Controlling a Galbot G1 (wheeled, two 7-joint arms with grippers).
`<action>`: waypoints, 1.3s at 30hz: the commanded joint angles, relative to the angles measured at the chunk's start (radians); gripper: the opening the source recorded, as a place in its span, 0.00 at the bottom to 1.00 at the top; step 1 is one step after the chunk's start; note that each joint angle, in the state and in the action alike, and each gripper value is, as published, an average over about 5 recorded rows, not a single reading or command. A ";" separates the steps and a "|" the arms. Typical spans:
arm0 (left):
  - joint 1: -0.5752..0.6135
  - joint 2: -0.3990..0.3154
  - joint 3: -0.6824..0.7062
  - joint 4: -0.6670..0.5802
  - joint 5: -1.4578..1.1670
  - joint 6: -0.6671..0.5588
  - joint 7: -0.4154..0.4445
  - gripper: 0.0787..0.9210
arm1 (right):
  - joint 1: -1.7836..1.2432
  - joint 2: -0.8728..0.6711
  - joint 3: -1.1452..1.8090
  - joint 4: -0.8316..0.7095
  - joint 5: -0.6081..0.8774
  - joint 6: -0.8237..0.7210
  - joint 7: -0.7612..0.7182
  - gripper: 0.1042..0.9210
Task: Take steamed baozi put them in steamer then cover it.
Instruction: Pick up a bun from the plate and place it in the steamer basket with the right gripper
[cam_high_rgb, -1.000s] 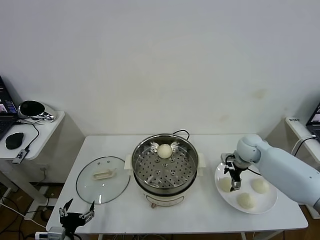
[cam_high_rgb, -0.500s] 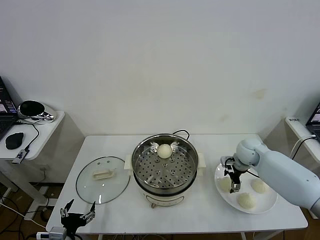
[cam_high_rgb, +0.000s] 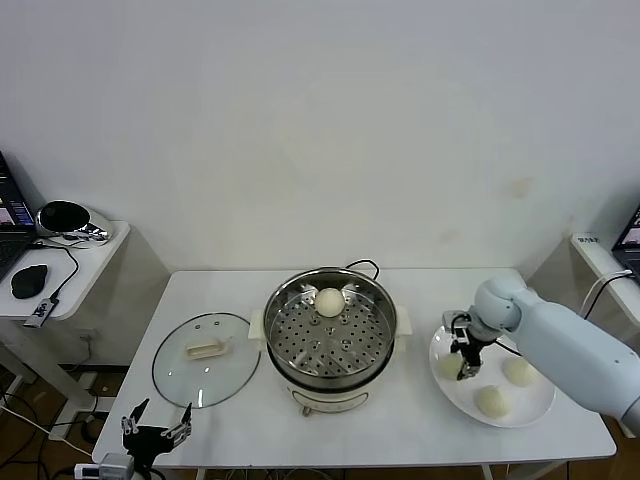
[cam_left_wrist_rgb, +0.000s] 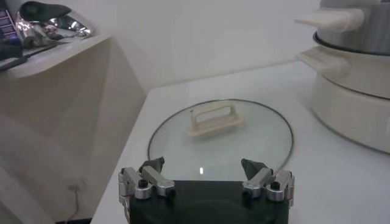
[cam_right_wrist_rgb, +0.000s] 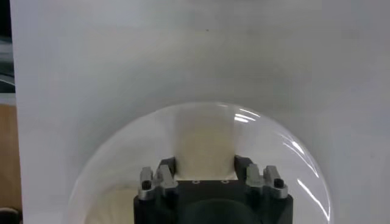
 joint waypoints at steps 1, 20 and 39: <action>-0.008 0.000 0.002 0.001 0.024 -0.008 -0.002 0.88 | 0.146 -0.058 -0.057 0.042 0.086 -0.011 -0.027 0.58; -0.002 0.015 -0.016 -0.054 0.049 -0.029 -0.004 0.88 | 0.841 0.272 -0.499 0.044 0.558 -0.172 -0.107 0.58; -0.003 -0.023 -0.021 -0.101 0.038 -0.026 -0.002 0.88 | 0.625 0.638 -0.501 -0.140 0.515 -0.247 -0.054 0.58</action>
